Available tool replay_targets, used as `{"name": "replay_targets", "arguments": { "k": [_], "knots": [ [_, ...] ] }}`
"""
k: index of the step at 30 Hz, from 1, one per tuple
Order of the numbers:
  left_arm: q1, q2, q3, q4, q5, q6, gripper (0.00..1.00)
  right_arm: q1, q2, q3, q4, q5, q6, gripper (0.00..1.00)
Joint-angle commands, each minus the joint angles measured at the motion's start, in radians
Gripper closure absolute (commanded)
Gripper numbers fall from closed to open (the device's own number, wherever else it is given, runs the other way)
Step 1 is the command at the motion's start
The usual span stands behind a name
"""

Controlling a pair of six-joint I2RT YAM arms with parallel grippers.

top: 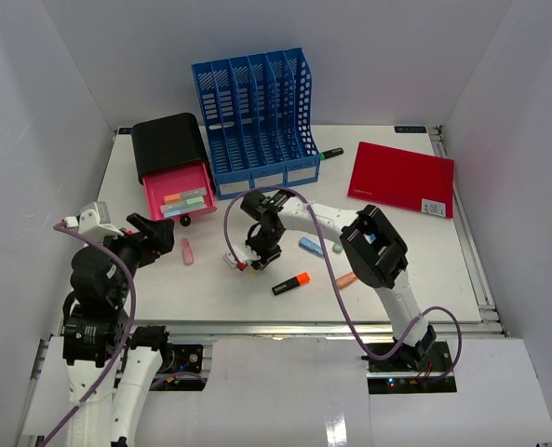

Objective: Organize the desk

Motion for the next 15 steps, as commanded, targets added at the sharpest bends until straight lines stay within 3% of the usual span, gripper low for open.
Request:
{"name": "replay_targets", "arguments": {
  "k": [1,8,15],
  "knots": [
    [0.003,-0.024,-0.034,0.016,0.005,-0.050,0.04,-0.041,-0.124,0.086,0.104,-0.047,0.312,0.92],
    [0.003,-0.045,-0.026,0.043,-0.019,-0.104,0.04,-0.041,-0.204,0.246,0.252,0.042,0.582,0.92],
    [0.003,-0.080,-0.032,0.032,-0.045,-0.128,0.04,-0.019,-0.100,0.456,0.481,0.145,0.751,0.92]
  ]
}}
